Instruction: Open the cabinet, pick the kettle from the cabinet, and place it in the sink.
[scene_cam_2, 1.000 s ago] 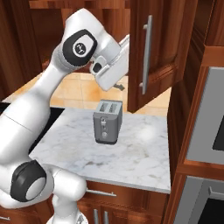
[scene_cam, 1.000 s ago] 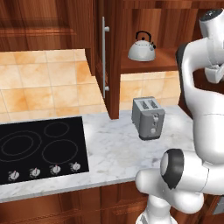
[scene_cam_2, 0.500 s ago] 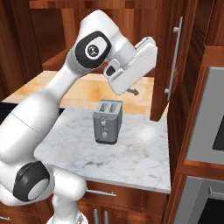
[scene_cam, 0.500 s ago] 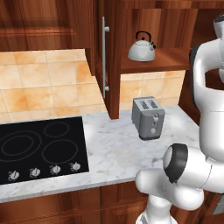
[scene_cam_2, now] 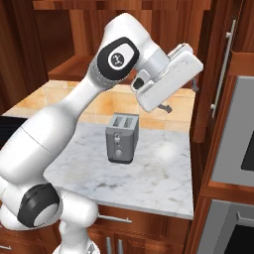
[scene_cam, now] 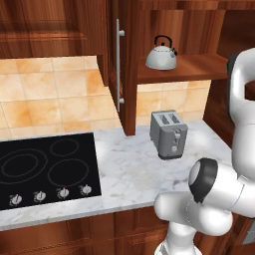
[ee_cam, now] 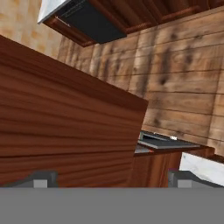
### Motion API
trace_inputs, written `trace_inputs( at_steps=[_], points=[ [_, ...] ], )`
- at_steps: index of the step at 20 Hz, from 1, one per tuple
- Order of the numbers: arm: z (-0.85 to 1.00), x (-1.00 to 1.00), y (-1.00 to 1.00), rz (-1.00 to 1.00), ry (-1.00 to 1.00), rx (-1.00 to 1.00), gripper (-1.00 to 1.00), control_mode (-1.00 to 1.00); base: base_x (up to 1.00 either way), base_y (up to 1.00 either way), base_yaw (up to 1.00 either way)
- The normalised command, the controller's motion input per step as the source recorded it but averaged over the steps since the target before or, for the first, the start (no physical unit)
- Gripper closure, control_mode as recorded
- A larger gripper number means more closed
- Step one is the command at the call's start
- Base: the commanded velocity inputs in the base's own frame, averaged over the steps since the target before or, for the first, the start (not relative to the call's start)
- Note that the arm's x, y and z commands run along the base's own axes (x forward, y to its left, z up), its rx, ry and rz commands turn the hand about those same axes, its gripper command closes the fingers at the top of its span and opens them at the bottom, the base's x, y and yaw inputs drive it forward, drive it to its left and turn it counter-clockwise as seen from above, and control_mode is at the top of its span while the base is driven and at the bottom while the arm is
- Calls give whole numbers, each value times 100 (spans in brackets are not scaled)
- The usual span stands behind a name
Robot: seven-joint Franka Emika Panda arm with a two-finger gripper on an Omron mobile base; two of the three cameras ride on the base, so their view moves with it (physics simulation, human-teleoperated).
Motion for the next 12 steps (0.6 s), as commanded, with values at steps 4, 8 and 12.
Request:
trace_inputs(
  at_steps=[4, 8, 12],
  points=[
    [0, -16, -26, -2, 0, -6, -100, -100, 0, 0, 0],
    [0, -15, -27, 0, 0, -11, -100, -100, 0, 0, 0],
    [-1, -13, -18, -1, 1, -15, -100, -100, 0, 0, 0]
  ],
)
